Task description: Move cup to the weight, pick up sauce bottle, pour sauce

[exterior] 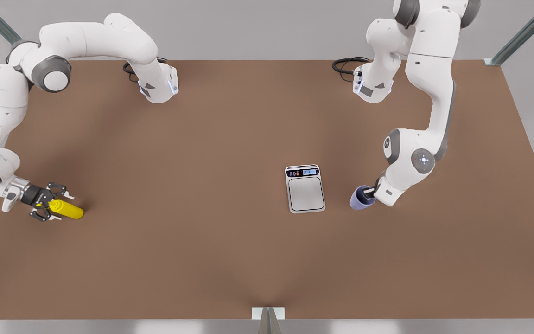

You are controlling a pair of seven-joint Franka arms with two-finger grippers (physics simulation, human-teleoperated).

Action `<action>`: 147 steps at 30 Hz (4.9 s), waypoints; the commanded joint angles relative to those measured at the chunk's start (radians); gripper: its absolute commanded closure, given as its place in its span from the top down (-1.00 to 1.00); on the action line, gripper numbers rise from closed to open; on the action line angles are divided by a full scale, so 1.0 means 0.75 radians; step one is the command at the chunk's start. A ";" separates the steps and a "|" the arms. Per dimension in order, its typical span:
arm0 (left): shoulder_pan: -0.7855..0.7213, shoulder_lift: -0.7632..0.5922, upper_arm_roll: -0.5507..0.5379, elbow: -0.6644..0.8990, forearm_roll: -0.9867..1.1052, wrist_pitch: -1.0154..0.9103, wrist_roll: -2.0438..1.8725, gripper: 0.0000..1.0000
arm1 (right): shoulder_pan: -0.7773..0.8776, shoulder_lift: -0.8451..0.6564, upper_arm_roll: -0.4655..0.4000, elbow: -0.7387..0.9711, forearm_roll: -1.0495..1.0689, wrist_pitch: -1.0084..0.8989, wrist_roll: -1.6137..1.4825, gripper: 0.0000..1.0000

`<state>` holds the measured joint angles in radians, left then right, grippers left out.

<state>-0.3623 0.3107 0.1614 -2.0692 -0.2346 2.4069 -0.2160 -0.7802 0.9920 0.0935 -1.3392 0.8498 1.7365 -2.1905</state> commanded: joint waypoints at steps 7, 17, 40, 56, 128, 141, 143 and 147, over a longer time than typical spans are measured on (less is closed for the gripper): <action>-0.249 0.097 0.002 0.139 -0.080 -0.002 -0.381 -0.57 | 0.022 0.009 0.002 0.000 0.002 0.000 -0.006 1.00; -0.398 0.120 0.002 0.133 -0.076 0.002 -0.553 -0.57 | 0.038 0.011 0.002 -0.002 0.014 0.000 -0.010 0.59; -0.497 0.007 0.044 0.190 -0.074 -0.170 -0.722 0.74 | 0.063 0.007 0.002 0.002 0.051 0.012 0.012 0.14; 0.448 -0.300 -0.154 0.759 0.247 -1.078 0.218 1.00 | 1.369 -0.435 -0.004 0.088 -1.049 0.614 1.685 0.12; 0.227 -0.132 -0.170 0.980 0.417 -1.023 0.059 1.00 | 1.449 -0.400 -0.004 -0.135 -1.504 0.710 1.434 0.14; 0.193 -0.126 -0.168 0.980 0.433 -1.023 0.045 1.00 | 0.948 -0.320 -0.006 -0.395 0.166 0.458 0.006 0.14; 0.193 -0.124 -0.170 0.980 0.433 -1.021 0.047 1.00 | 0.918 -0.320 0.000 -0.393 0.184 0.405 -0.035 0.14; 0.193 -0.122 -0.168 0.980 0.436 -1.019 0.047 1.00 | 0.889 -0.245 0.000 -0.423 0.337 0.280 -0.141 0.14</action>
<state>-0.2177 0.2194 0.0353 -1.3346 0.0913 1.6429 -0.1810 -0.1192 0.8119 0.0934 -1.6567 1.1019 1.9442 -2.2961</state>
